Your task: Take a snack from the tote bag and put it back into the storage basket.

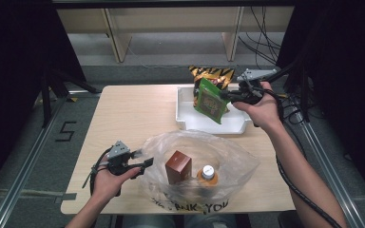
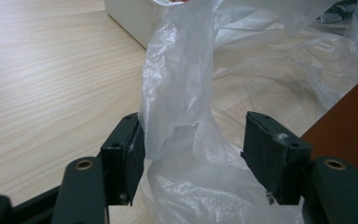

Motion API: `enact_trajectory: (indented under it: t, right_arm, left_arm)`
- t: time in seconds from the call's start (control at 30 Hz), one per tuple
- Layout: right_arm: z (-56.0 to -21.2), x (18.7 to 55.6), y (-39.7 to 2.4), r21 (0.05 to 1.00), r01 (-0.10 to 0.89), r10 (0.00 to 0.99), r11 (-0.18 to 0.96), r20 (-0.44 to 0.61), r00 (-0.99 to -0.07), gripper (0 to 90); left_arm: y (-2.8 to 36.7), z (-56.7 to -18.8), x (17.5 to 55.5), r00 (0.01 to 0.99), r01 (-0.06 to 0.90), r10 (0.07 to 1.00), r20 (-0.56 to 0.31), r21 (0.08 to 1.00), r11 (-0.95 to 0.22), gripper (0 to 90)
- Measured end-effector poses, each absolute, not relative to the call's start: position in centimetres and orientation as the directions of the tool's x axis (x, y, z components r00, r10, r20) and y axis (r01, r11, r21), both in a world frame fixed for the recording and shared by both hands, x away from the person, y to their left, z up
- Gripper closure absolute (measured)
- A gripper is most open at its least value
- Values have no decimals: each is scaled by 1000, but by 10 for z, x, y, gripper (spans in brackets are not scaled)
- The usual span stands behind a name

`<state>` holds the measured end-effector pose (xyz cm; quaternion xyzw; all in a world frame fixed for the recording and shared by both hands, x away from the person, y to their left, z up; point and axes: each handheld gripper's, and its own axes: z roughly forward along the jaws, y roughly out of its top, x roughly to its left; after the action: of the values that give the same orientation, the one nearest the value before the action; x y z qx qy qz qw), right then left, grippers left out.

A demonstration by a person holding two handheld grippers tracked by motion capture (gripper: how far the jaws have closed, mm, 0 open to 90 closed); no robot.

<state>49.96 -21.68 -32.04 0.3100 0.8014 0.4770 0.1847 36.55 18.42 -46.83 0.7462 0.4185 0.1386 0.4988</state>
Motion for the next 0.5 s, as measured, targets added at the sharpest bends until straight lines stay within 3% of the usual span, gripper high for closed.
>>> enact_trajectory:
  t: [0.5]
  right_arm:
    - [-333,518,-216,861,362,688,359,18,-726,900]
  left_arm:
    - [184,-469,366,613,487,762,-211,860,-153,387]
